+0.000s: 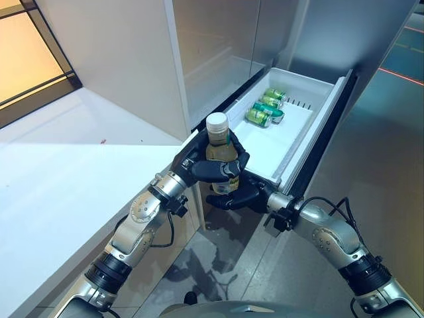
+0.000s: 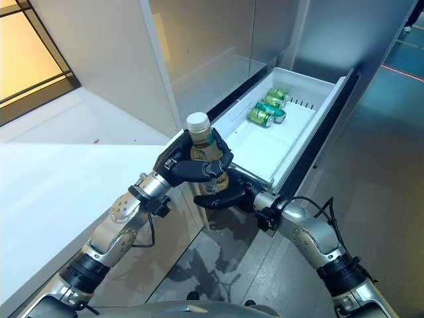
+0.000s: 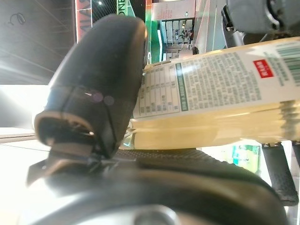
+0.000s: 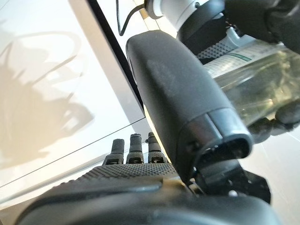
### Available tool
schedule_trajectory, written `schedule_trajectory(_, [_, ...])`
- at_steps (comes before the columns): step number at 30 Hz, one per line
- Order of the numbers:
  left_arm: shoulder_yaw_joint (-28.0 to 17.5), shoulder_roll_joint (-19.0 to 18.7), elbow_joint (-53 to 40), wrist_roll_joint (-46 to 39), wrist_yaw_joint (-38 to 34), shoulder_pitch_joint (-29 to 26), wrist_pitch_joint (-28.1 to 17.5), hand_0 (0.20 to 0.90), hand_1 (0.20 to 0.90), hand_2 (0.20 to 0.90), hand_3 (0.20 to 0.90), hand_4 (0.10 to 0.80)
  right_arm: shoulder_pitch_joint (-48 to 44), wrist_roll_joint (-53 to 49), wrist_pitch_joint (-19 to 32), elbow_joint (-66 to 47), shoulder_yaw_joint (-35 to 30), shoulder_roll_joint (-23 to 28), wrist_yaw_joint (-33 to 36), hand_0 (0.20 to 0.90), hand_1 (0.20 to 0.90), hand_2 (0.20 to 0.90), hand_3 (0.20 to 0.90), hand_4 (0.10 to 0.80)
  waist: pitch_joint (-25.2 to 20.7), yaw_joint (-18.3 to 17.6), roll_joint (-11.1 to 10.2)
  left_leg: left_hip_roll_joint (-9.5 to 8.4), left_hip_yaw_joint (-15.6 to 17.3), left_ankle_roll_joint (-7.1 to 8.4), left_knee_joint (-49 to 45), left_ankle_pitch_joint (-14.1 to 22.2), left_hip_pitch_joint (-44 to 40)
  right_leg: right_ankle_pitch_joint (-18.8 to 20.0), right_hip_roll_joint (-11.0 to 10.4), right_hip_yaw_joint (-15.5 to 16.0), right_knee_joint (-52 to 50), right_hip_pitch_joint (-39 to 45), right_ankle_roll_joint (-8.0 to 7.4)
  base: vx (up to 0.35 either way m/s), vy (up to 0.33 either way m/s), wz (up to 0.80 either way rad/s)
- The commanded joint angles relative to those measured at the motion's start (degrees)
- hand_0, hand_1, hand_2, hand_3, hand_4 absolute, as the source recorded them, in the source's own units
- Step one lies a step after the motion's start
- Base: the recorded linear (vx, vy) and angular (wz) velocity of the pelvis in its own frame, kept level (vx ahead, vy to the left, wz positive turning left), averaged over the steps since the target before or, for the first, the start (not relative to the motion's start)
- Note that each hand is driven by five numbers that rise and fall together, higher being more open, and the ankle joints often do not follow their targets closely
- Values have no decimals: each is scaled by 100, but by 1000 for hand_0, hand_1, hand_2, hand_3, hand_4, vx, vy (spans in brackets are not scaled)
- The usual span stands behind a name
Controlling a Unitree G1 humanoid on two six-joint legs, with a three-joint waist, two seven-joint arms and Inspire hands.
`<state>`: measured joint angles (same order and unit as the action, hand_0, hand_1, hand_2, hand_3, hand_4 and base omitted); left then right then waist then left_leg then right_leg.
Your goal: Put drinks into fridge and close the fridge
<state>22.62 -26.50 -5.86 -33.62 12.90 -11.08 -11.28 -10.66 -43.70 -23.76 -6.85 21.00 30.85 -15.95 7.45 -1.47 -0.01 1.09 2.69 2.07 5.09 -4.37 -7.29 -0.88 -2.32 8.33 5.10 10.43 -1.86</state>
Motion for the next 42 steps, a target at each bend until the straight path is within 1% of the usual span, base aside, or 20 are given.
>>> schedule_trajectory(1, [48,302,-70,-37,129,-537,-466,300,300,300,200,100,-964,55,1228,-895,-306,-435,-394,900,900,900,900,800,-313,-25,-76,-389,304,-360,-156,756,-203,-287,285,87,-502,-277,-114,0,0,0])
schedule_trajectory(3, [80,336,-66,-23,131,-546,-404,300,300,300,200,100,-1049,497,1649,-935,-338,-411,-331,900,900,900,900,800,-308,-21,-68,-403,280,-370,-170,769,-199,-286,283,61,-504,-280,-112,0,0,0])
schedule_trajectory(5, [99,362,-67,24,137,-528,-355,300,300,300,200,100,-1153,752,1902,-1025,-384,-408,-219,900,900,900,900,800,-301,-11,-63,-413,274,-384,-182,787,-196,-280,277,52,-502,-284,-114,0,0,0])
schedule_trajectory(7, [105,384,-67,57,133,-503,-331,300,300,300,200,100,-1228,849,1931,-1119,-404,-426,-138,900,900,900,900,800,-293,-6,-51,-416,271,-388,-176,795,-199,-280,280,44,-501,-288,-113,0,0,0])
schedule_trajectory(13, [152,387,-51,42,85,-480,-264,300,300,300,200,100,-1454,856,1713,-1293,-366,-436,-126,900,900,900,900,800,-283,5,-27,-440,259,-409,-211,818,-177,-306,286,6,-563,-324,-108,1,5,0])
schedule_trajectory(16, [165,395,-40,-34,141,-473,-231,300,300,300,200,100,-1477,1022,1862,-1272,-331,-431,-136,900,900,900,900,800,-282,20,-28,-443,255,-414,-218,825,-179,-315,280,22,-583,-323,-107,0,0,0])
schedule_trajectory(19, [221,427,-39,-12,153,-471,-294,300,300,300,200,100,-1516,903,1643,-1287,-316,-420,-237,900,900,900,900,800,-285,4,-22,-431,291,-415,-223,832,-183,-311,272,19,-595,-329,-114,0,0,0])
schedule_trajectory(20, [247,441,-29,-32,187,-496,-361,300,300,300,200,100,-1511,720,1330,-1279,-280,-418,-353,815,815,815,801,701,-286,-8,-21,-428,292,-414,-226,833,-178,-312,269,8,-604,-338,-117,0,0,0])
schedule_trajectory(22, [260,443,-26,-23,191,-500,-392,300,300,300,200,100,-1500,681,1231,-1270,-263,-422,-374,815,815,815,801,701,-288,-11,-22,-428,286,-413,-227,833,-177,-313,270,-1,-609,-341,-117,0,0,0])
schedule_trajectory(23, [269,440,-34,-35,201,-515,-446,300,300,300,200,100,-1466,583,953,-1226,-221,-415,-459,441,441,441,365,265,-291,-16,-27,-431,269,-414,-226,829,-170,-314,271,-23,-614,-348,-117,0,0,0])
schedule_trajectory(24, [270,432,-49,-64,222,-539,-483,300,300,300,200,100,-1444,465,685,-1176,-166,-403,-568,300,300,300,200,100,-294,-18,-35,-433,253,-416,-220,823,-167,-313,273,-46,-621,-355,-116,0,0,0])
schedule_trajectory(25, [268,423,-64,-40,245,-555,-542,300,300,300,200,100,-1421,404,543,-1142,-111,-391,-684,300,300,300,200,100,-297,-19,-41,-433,242,-418,-213,818,-167,-314,276,-59,-627,-358,-115,0,0,0])
schedule_trajectory(27, [307,386,-90,-43,303,-590,-593,300,300,300,200,100,-1315,502,660,-1036,24,-323,-854,300,300,300,200,100,-297,-19,-57,-431,220,-416,-212,808,-169,-306,276,-65,-637,-363,-117,0,0,0])
schedule_trajectory(31, [415,355,-88,-53,475,-679,-700,300,300,300,200,100,-1270,482,676,-871,173,-311,-940,300,300,300,200,100,-316,-22,-78,-428,208,-416,-188,806,-187,-299,277,-58,-620,-355,-124,0,0,0])
schedule_trajectory(34, [515,335,-116,66,558,-783,-1043,300,300,300,200,100,-1261,530,728,-796,231,-337,-1001,300,300,300,200,100,-323,-48,-90,-422,227,-411,-171,804,-198,-282,284,-69,-597,-354,-133,0,0,0])
schedule_trajectory(36, [561,337,-144,286,591,-846,-1137,324,324,324,227,127,-1279,587,726,-782,223,-330,-1017,300,300,300,200,100,-325,-65,-86,-413,242,-407,-157,801,-203,-275,283,-76,-587,-359,-138,0,0,0])
schedule_trajectory(37, [576,331,-157,421,628,-867,-1164,378,378,378,291,191,-1284,679,766,-781,218,-312,-1029,300,300,300,200,100,-325,-72,-87,-411,248,-407,-151,798,-205,-272,284,-82,-582,-359,-141,0,0,0])
schedule_trajectory(38, [599,312,-159,475,623,-878,-1214,418,418,418,337,237,-1292,724,771,-784,203,-301,-1042,300,300,300,200,100,-327,-77,-86,-408,254,-406,-150,795,-207,-267,285,-90,-574,-358,-143,0,0,0])
schedule_trajectory(40, [619,236,-170,514,550,-936,-1244,446,446,446,370,270,-1341,859,835,-836,173,-231,-984,300,300,300,200,100,-330,-95,-88,-401,271,-403,-128,793,-215,-250,294,-112,-537,-355,-148,0,0,0])
schedule_trajectory(42, [610,195,-164,434,484,-970,-1254,578,578,578,524,424,-1415,854,897,-871,143,-165,-912,300,300,300,200,100,-330,-108,-93,-401,279,-398,-141,795,-204,-240,304,-132,-524,-366,-140,0,0,0])
